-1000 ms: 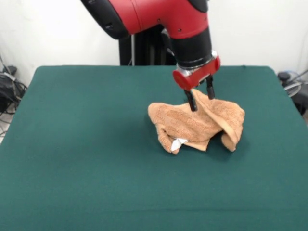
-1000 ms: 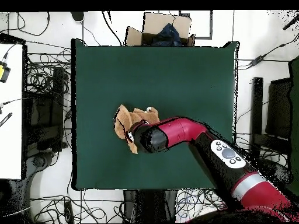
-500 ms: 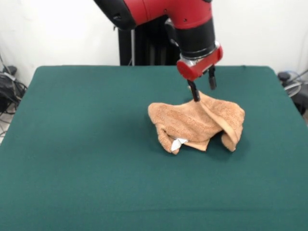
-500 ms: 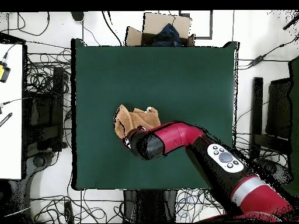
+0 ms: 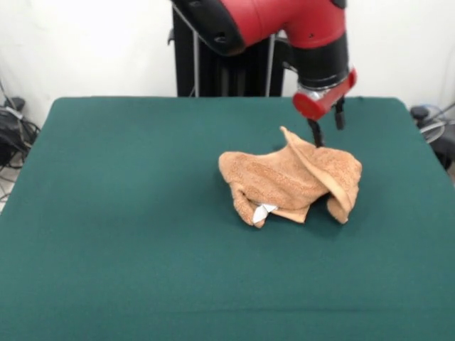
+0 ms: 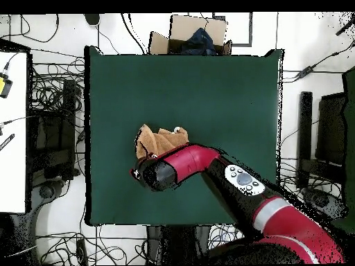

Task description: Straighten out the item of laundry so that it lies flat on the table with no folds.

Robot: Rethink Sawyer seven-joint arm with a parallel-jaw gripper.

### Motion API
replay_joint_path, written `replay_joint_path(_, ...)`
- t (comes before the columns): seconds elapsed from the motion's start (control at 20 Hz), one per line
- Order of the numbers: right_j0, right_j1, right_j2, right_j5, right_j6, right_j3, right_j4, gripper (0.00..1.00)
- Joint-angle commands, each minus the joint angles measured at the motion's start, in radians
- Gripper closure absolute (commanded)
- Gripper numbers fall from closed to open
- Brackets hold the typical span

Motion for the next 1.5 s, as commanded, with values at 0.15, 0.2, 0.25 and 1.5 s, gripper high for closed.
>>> replay_joint_path(0.15, 0.041, 0.049, -0.080, -0.056, 0.024, -0.072, -0.113, 0.00)
replay_joint_path(0.2, 0.039, 0.042, -0.079, -0.052, 0.022, -0.071, -0.114, 0.00)
replay_joint_path(0.25, 0.036, 0.035, -0.078, -0.047, 0.021, -0.069, -0.115, 0.00)
replay_joint_path(1.5, -0.035, -0.073, 0.007, 0.080, -0.031, -0.029, -0.019, 0.00)
